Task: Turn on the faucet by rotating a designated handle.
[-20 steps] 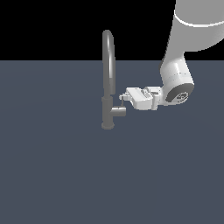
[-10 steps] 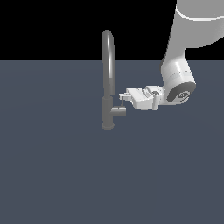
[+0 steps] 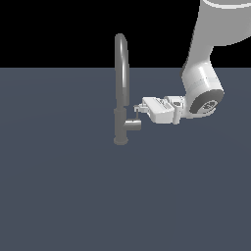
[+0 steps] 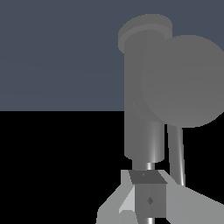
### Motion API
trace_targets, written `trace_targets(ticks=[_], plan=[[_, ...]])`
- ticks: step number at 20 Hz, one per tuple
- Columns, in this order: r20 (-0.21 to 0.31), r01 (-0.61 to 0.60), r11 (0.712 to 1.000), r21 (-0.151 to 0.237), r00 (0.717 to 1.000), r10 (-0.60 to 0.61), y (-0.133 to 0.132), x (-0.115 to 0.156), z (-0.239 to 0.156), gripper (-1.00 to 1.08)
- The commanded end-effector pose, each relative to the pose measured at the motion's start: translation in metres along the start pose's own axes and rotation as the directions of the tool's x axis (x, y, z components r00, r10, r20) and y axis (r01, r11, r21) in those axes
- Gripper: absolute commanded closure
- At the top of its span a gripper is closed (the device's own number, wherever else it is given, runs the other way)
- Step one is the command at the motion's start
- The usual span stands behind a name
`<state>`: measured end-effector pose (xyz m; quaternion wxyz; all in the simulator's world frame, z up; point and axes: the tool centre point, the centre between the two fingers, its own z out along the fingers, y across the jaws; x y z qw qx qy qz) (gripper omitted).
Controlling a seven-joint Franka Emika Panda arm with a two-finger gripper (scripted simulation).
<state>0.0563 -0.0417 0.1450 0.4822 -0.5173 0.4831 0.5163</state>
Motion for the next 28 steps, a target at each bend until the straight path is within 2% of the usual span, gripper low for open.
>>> trace_targets(ticks=[1, 12, 14, 23, 25, 28], plan=[[0.001, -0.001, 1.0, -0.001, 1.0, 0.001, 0.005, 0.0, 0.0, 1.08], [0.002, -0.001, 1.0, -0.003, 1.0, 0.001, 0.035, 0.0, 0.0, 1.08], [-0.003, 0.01, 1.0, 0.001, 1.0, -0.01, 0.028, -0.003, 0.0, 1.08], [0.001, 0.0, 1.0, -0.003, 1.0, 0.0, 0.062, 0.016, 0.0, 1.08], [-0.003, 0.02, 1.0, -0.001, 1.0, -0.02, 0.053, 0.006, 0.0, 1.08], [-0.001, 0.011, 1.0, -0.002, 1.0, -0.011, 0.065, 0.024, 0.0, 1.08]])
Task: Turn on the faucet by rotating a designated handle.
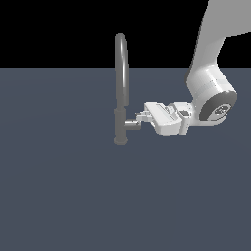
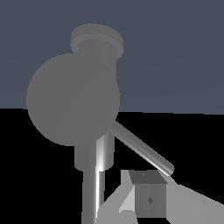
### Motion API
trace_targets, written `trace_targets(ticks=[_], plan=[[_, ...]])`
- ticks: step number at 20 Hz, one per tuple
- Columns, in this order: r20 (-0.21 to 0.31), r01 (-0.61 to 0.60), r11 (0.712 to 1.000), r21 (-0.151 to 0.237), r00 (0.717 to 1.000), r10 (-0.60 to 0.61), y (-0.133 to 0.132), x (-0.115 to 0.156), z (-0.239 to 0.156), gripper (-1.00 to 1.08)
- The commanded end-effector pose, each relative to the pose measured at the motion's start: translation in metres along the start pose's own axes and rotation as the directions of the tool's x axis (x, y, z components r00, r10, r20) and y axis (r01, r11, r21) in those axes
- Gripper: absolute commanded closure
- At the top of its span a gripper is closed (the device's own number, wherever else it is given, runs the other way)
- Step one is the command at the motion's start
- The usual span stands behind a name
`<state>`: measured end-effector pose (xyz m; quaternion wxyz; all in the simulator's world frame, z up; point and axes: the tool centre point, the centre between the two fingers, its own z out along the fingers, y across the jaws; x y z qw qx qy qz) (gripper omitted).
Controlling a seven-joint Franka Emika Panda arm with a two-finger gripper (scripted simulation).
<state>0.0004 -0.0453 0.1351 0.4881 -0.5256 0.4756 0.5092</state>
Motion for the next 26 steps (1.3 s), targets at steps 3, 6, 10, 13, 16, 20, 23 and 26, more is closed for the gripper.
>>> trace_targets(ticks=[3, 6, 10, 13, 16, 20, 23, 26], plan=[[0.004, -0.027, 1.0, 0.0, 1.0, 0.027, 0.022, 0.032, 0.0, 1.08], [0.003, 0.005, 1.0, -0.004, 1.0, -0.005, 0.013, 0.016, 0.0, 1.08], [0.004, -0.012, 1.0, -0.002, 1.0, 0.012, 0.019, 0.042, 0.0, 1.08], [0.005, -0.024, 1.0, -0.001, 1.0, 0.024, 0.023, 0.061, 0.0, 1.08], [0.007, 0.009, 1.0, -0.006, 1.0, -0.009, 0.014, 0.043, 0.0, 1.08], [0.006, -0.004, 1.0, -0.004, 1.0, 0.004, 0.012, 0.061, 0.0, 1.08], [0.006, -0.013, 1.0, -0.003, 1.0, 0.013, 0.011, 0.074, 0.0, 1.08], [0.005, -0.022, 1.0, -0.001, 1.0, 0.022, 0.01, 0.087, 0.0, 1.08]])
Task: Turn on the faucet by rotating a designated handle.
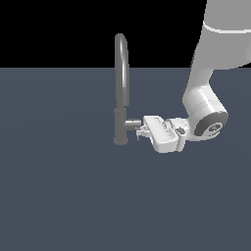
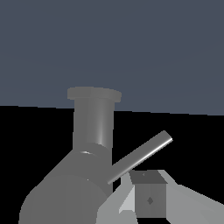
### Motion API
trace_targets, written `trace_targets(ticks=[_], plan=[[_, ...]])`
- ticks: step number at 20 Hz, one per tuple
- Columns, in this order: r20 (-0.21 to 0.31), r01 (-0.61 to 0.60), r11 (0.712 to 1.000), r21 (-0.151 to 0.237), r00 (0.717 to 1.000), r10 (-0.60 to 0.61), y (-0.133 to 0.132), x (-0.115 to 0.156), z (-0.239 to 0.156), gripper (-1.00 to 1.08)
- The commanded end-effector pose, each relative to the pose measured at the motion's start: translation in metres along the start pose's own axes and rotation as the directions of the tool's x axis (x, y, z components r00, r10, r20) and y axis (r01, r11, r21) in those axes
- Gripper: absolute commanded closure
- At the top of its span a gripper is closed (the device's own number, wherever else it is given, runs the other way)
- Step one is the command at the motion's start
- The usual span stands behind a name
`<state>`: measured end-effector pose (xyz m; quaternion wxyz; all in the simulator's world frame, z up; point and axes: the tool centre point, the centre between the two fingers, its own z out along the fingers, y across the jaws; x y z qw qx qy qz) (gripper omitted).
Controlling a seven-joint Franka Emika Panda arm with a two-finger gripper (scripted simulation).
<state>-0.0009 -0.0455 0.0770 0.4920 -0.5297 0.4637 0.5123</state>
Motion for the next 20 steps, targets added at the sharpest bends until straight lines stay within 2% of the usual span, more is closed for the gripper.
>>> trace_targets(ticks=[1, 3, 4, 20], plan=[[-0.009, -0.042, 0.999, 0.015, 0.999, 0.042, 0.007, 0.033, 0.0, 1.08], [-0.009, -0.045, 0.999, 0.015, 0.999, 0.045, 0.007, 0.037, 0.0, 1.08], [-0.001, 0.004, 1.0, 0.004, 1.0, -0.004, -0.004, 0.005, -0.004, 1.08], [-0.008, -0.043, 0.999, 0.015, 0.999, 0.043, -0.019, 0.053, -0.001, 1.08]])
